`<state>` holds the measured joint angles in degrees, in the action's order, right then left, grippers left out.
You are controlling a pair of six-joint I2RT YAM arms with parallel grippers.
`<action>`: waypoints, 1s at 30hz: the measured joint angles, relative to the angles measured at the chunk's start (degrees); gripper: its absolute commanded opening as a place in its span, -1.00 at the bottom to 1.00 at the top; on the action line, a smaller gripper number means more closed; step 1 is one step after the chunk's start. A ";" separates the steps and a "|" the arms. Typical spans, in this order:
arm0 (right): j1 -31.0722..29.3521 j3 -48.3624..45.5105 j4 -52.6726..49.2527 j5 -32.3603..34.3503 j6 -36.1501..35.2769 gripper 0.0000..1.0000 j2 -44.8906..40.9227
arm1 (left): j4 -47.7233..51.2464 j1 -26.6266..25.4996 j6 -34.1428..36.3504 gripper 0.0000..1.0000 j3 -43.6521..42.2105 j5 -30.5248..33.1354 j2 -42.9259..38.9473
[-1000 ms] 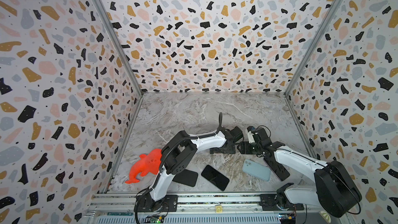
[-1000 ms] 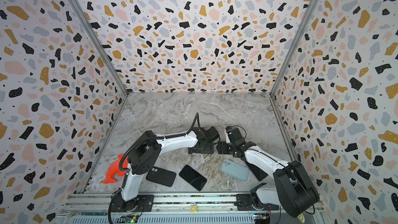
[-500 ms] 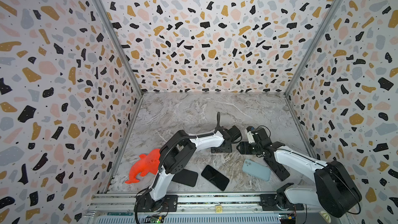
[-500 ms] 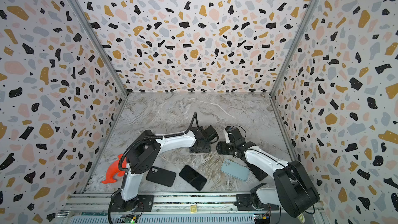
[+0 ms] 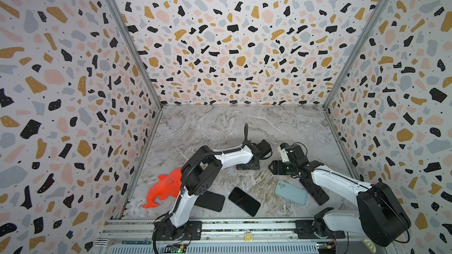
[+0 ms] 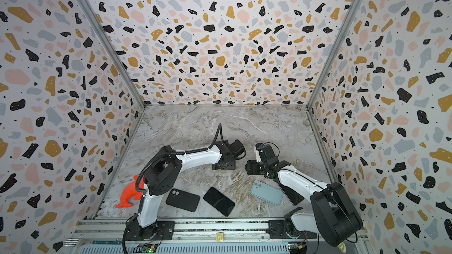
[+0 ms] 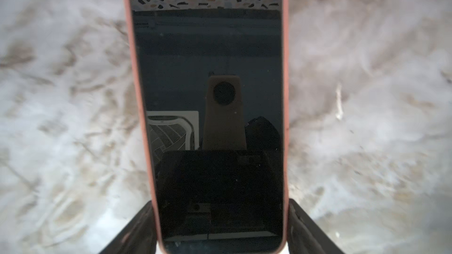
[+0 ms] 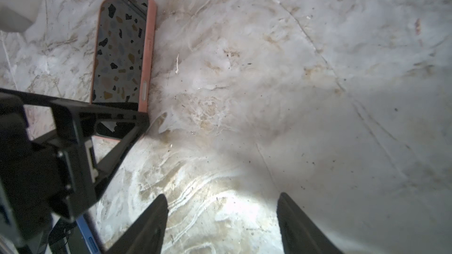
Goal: Put the phone into the phone case
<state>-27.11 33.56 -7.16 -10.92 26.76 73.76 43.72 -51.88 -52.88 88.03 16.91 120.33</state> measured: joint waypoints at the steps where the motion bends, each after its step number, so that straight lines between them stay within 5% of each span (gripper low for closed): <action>1: 0.00 0.00 0.00 0.00 0.00 0.44 0.02 | 0.50 0.28 0.72 0.35 0.87 0.55 0.37; 18: 0.00 0.04 0.37 0.02 -0.02 0.44 2.91 | 6.03 8.90 14.56 0.27 29.73 3.13 15.61; 30: 0.00 0.15 0.39 0.17 -0.04 0.44 2.91 | 5.27 12.87 22.27 0.28 34.23 0.72 20.15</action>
<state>-27.11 33.71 -6.76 -10.74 26.72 76.66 48.99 -39.00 -30.61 122.26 17.63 140.49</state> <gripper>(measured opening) 0.722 0.722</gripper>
